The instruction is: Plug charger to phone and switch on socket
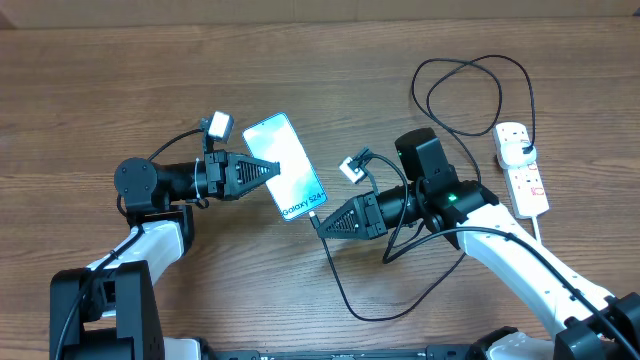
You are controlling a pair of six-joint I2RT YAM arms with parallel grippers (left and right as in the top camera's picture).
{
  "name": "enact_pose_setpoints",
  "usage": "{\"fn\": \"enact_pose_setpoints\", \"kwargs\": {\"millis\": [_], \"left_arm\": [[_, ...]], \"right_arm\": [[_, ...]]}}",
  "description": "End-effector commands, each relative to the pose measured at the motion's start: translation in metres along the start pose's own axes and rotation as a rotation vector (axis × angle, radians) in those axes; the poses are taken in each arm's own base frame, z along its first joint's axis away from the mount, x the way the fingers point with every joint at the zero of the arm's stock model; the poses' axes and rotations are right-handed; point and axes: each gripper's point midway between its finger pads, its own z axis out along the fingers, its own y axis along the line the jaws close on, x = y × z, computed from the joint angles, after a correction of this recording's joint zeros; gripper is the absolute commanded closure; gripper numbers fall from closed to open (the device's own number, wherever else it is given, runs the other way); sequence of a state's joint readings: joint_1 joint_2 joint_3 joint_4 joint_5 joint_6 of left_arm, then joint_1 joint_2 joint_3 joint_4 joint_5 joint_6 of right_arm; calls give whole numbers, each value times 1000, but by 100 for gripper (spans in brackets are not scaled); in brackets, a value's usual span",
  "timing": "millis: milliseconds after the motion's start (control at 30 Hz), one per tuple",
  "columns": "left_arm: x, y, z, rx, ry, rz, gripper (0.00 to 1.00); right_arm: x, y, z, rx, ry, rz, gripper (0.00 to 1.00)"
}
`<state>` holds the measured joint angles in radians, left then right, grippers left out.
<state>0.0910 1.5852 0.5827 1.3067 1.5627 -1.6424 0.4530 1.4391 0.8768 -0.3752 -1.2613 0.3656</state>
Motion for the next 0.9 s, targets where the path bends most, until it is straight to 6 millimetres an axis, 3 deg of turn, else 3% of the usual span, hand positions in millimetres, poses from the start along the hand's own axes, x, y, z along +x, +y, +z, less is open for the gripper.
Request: {"fn": "enact_pose_setpoints", "kwargs": {"millis": [0, 867], "left_arm": [[-2, -6, 0, -1, 17, 67, 96], [-2, -6, 0, -1, 17, 69, 96]], "right_arm": [[-1, 7, -2, -26, 3, -24, 96], [-1, 11, 6, -25, 13, -72, 96]]}}
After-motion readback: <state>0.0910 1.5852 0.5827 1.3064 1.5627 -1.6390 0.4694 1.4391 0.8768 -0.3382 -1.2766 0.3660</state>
